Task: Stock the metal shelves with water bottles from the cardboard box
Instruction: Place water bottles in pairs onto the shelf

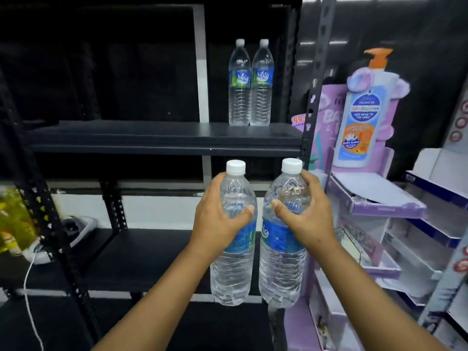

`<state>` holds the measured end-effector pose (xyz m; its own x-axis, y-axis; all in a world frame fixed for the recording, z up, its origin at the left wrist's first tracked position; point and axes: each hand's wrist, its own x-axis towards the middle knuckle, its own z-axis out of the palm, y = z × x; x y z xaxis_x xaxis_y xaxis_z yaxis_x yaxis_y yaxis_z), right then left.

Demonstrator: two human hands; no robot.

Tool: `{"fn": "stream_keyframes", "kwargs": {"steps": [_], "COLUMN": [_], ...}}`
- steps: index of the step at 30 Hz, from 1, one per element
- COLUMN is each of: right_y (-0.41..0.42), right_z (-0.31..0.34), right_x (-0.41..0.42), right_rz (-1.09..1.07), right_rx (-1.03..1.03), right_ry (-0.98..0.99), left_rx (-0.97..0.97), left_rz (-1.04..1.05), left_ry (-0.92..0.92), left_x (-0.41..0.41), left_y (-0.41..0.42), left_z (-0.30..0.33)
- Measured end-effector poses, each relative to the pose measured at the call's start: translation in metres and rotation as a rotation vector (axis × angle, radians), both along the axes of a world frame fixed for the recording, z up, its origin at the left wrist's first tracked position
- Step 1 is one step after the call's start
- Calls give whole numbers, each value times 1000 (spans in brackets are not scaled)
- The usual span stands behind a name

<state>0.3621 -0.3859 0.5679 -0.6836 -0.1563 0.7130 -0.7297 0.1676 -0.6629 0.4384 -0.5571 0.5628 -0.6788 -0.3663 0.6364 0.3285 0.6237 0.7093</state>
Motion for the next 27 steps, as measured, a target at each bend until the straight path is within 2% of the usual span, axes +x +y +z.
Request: {"fn": "stream_keyframes", "kwargs": {"steps": [13,27], "right_y": [12,-29], "right_z": [99,179], "right_x": [-4,-40], "right_rz": [10,-52], "right_rx": [-76,-188], "right_ry": [251,529], "left_rx": [-88,-192], "left_rz": [37,-26], "left_ry": [230,464], "left_x": [5,-42], "left_y": [19,-22], "left_z": [102,175]}}
